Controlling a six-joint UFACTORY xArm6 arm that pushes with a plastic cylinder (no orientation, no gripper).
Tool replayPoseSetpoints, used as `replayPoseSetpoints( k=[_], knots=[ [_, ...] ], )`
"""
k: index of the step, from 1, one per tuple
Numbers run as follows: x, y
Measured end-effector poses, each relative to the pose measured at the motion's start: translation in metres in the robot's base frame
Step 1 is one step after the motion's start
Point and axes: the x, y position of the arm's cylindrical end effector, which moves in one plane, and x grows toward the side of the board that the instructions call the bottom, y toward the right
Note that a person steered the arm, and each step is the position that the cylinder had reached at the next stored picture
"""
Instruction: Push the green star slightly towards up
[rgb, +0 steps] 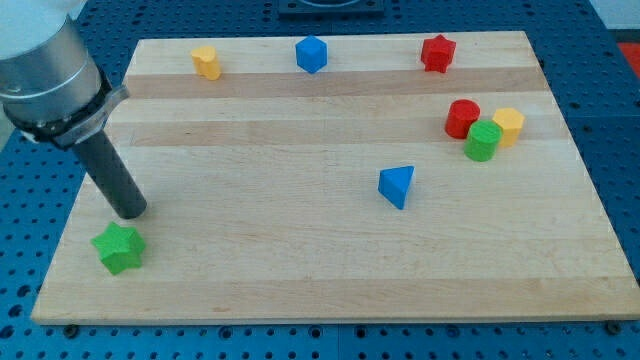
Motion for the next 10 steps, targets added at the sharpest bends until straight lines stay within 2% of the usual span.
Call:
replayPoseSetpoints(
  k=[1, 2, 3, 4, 5, 6, 7, 8, 9, 10],
  knots=[
    [0.0, 0.027],
    [0.039, 0.063],
    [0.081, 0.035],
    [0.076, -0.021],
    [0.032, -0.025],
    [0.008, -0.025],
    [0.073, -0.027],
    [0.081, -0.073],
    [0.069, -0.075],
    [0.027, -0.076]
  ],
)
